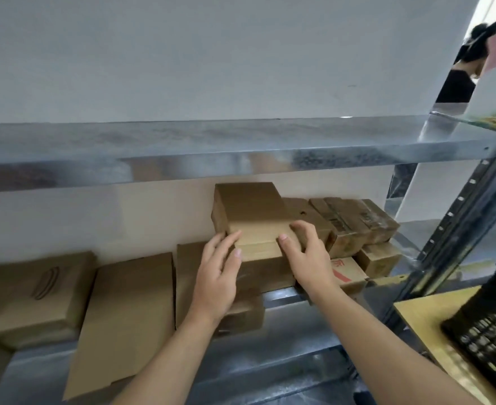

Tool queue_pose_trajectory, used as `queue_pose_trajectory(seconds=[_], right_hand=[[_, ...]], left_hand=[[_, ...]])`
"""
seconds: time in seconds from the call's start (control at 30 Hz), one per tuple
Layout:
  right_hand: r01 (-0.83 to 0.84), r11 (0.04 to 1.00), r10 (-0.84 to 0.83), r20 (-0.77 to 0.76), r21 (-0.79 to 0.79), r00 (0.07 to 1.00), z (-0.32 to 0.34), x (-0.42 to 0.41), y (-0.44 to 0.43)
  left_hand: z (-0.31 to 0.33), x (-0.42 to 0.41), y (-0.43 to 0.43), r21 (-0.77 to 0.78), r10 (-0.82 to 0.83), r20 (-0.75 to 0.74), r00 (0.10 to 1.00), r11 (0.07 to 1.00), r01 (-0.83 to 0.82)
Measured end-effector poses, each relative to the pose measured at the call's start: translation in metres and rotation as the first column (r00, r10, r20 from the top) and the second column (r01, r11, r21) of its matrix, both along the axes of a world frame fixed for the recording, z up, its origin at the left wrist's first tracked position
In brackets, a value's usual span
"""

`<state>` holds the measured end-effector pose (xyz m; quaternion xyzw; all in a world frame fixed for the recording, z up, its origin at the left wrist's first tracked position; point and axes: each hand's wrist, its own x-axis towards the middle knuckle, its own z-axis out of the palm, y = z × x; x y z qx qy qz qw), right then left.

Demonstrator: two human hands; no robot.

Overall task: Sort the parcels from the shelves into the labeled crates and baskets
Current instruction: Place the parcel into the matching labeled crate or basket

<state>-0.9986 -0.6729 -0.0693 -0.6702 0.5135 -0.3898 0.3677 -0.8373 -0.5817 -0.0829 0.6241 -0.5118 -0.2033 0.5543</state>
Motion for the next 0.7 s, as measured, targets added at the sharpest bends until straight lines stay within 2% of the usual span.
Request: queue_pose_trajectory(seconds=[0.1,0.17,0.23,0.3,0.37,0.43,0.5,0.6,0.63,0.7], right_hand=[[-0.047,0.999,0.045,0.108,0.02,0.993,-0.001,-0.008,0.007],[-0.06,0.998,0.052,0.186,0.038,0.981,0.002,-0.014,0.012],[-0.038,0.997,0.015,0.328,0.063,0.944,0.0,-0.02,0.015],[-0.026,0.993,-0.032,0.467,0.117,0.884,0.001,-0.026,0.018],[-0.077,0.977,-0.046,0.548,0.201,0.835,0.001,-0.031,0.021],[-0.132,0.958,-0.032,0.55,0.256,0.834,-0.002,-0.035,0.026],[-0.152,0.947,-0.006,0.487,0.284,0.873,-0.003,-0.04,0.032],[-0.122,0.98,0.089,0.201,0.157,0.976,-0.005,-0.05,0.028],[-0.135,0.98,0.112,0.157,0.146,0.981,-0.003,-0.052,0.029],[-0.197,0.968,0.169,0.176,0.157,0.97,0.004,-0.054,0.034]], left_hand=[[-0.002,-0.005,0.005,-0.089,0.073,-0.103,0.992,0.993,-0.083],[-0.005,-0.005,0.005,-0.05,0.164,-0.143,0.976,0.984,-0.172],[-0.006,-0.006,0.005,0.023,0.203,-0.179,0.963,0.979,-0.202],[0.0,-0.009,0.008,0.062,0.128,-0.25,0.96,0.991,-0.116],[0.009,-0.017,0.009,0.047,-0.016,-0.42,0.908,0.998,0.039],[0.014,-0.024,0.01,-0.012,-0.111,-0.595,0.796,0.992,0.129],[0.017,-0.029,0.011,-0.035,-0.112,-0.64,0.76,0.993,0.117],[0.014,-0.036,0.012,-0.021,-0.076,-0.548,0.833,0.997,0.077],[0.013,-0.037,0.012,-0.01,-0.07,-0.513,0.856,0.997,0.076],[0.012,-0.038,0.011,0.017,-0.054,-0.443,0.895,0.998,0.068]])
